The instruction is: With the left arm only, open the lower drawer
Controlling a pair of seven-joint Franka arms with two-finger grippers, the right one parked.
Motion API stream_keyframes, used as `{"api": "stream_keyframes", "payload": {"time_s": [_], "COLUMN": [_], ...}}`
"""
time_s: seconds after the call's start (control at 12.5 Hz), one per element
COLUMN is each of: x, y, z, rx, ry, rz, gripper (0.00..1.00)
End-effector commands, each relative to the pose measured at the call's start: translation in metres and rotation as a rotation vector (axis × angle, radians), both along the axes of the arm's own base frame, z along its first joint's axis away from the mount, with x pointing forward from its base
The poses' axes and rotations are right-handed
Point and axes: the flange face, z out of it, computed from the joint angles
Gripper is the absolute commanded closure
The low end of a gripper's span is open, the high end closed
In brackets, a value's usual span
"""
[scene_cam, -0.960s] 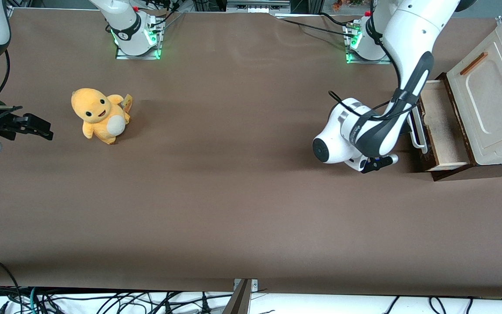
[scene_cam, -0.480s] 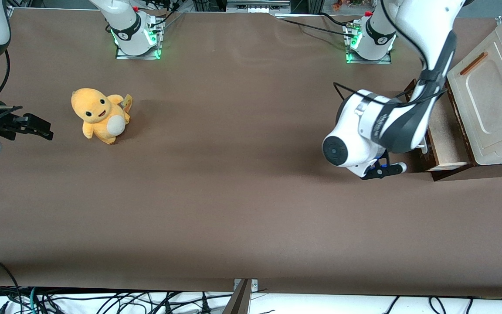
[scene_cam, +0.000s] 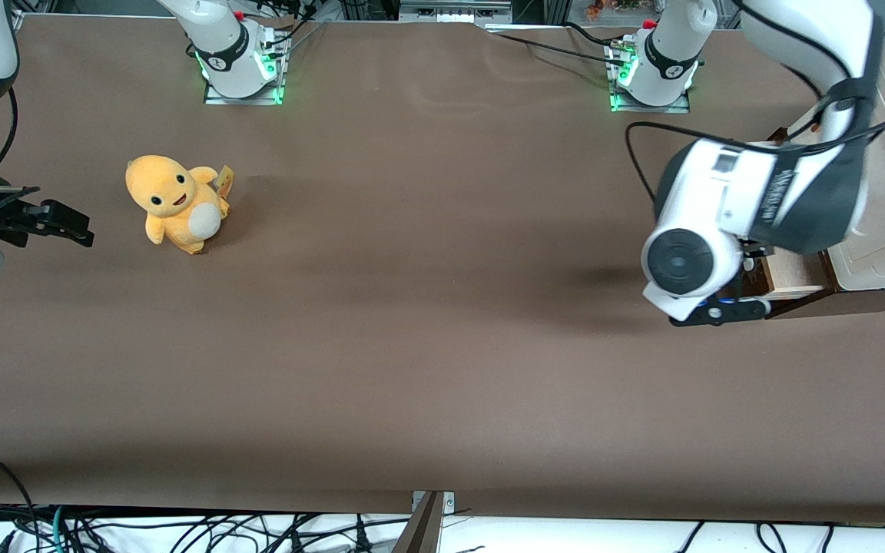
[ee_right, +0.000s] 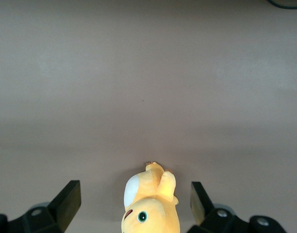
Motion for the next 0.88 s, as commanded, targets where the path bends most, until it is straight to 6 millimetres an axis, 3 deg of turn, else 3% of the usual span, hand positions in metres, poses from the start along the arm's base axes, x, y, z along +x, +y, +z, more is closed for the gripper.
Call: {"api": "stream_keyframes", "payload": {"time_s": [0.0,0.4,0.8], "x": [0.008,0.021,0.028], "y": [0.030,0.084,0.126], "z": [0.037,0.077,0.092], "rx": [-0.117,-0.325,-0.444], "ry": [0.008,-0.027,-0.081], "rz": [-0.013,-0.008,-0.044], "gripper": [0.00,0.00,0.00]}}
